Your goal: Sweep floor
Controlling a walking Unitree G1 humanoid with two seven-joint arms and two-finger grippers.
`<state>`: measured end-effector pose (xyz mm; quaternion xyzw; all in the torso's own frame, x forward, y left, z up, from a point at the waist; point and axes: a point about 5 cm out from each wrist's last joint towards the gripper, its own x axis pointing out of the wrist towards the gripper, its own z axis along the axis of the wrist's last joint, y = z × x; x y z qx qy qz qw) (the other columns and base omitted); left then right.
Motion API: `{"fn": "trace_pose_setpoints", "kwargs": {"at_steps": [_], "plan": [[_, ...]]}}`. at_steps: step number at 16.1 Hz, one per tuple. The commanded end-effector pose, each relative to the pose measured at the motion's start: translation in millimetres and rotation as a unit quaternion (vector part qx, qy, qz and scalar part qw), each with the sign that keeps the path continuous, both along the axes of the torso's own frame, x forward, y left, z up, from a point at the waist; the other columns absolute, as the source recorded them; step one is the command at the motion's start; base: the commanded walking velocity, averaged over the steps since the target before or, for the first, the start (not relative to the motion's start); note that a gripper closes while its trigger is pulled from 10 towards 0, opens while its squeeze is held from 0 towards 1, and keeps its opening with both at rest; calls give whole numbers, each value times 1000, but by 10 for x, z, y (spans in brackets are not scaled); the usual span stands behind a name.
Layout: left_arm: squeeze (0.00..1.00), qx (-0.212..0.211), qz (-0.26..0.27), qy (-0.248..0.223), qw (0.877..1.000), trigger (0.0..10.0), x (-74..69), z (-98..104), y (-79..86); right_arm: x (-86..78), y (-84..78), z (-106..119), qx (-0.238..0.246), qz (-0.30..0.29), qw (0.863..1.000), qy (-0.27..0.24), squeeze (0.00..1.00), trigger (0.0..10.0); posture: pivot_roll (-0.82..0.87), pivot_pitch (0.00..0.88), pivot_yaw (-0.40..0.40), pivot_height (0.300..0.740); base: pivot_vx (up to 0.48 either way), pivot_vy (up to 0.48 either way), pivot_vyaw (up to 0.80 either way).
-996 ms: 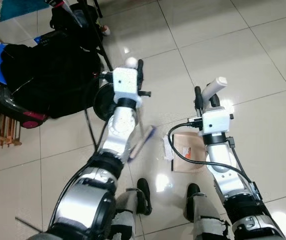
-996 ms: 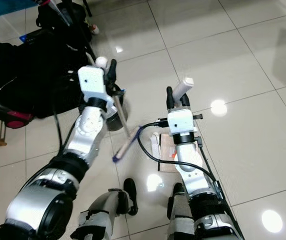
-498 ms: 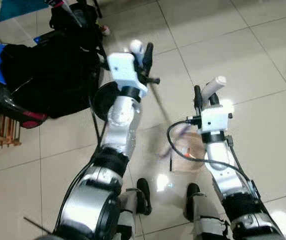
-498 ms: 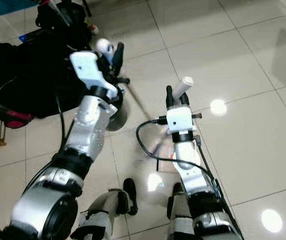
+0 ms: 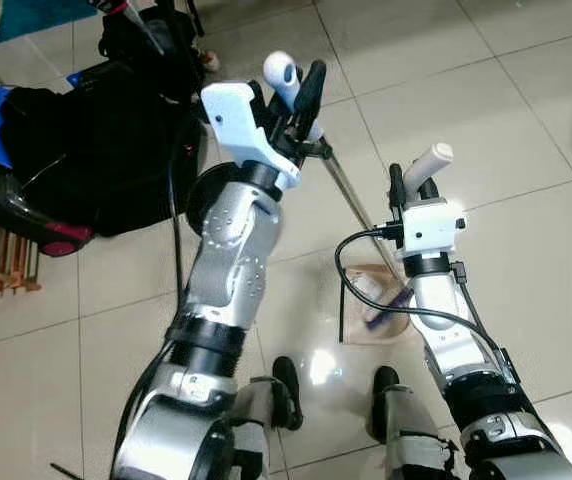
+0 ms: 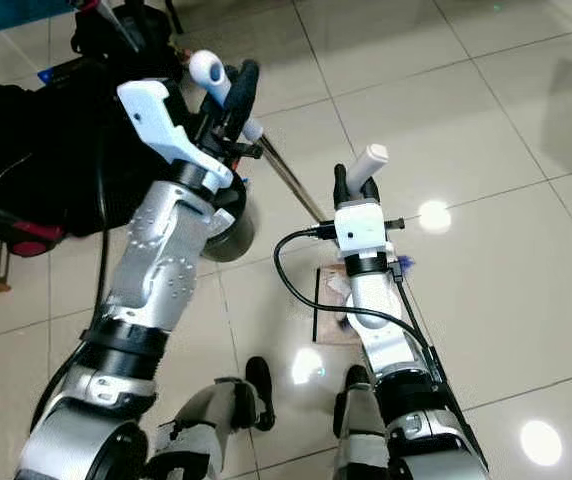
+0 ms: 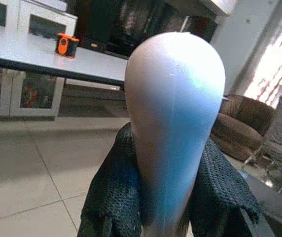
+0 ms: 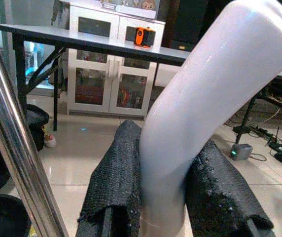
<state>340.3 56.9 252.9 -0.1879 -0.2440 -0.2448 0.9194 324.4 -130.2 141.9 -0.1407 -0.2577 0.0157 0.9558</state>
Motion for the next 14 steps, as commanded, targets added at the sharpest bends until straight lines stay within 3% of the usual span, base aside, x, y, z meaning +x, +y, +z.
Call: {"fn": "trace_pose_setpoints", "kwargs": {"at_steps": [1, 5, 9, 10, 11, 13, 14], "plan": [[0, 18, -10, -27, 999, 10000, -53, 109, 99, -30, -15, -149, 1, 4, 999, 35, 0, 10000, 56, 303, 131, 740, 0, 0, 0], [0, 125, -21, -60, 990, 10000, -111, 238, 351, -65, -189, -117, 8, -9, 999, 30, 0, 10000, 34, 256, 131, 740, 0, 0, 0], [0, 147, -25, -76, 986, 10000, -188, 352, 425, -114, -312, -38, 21, -16, 999, 18, 0, 10000, 21, 216, 126, 740, 0, 0, 0], [0, 179, -17, -68, 981, 10000, -232, 295, 464, -148, -399, 52, 38, -23, 999, 9, 0, 10000, 16, 189, 123, 740, 0, 0, 0], [0, 179, -17, -68, 981, 10000, -232, 295, 464, -148, -399, 52, 38, -23, 999, 9, 0, 10000, 16, 189, 123, 740, 0, 0, 0], [0, 230, 25, -4, 973, 10000, -303, -73, 605, -211, -625, 254, 110, -58, 992, 11, 0, 10000, 4, 160, 136, 740, 0, 0, 0], [0, 236, 32, 9, 971, 10000, -318, -136, 638, -226, -670, 297, 118, -67, 991, 8, 0, 10000, -3, 152, 140, 740, 0, 0, 0]]}}
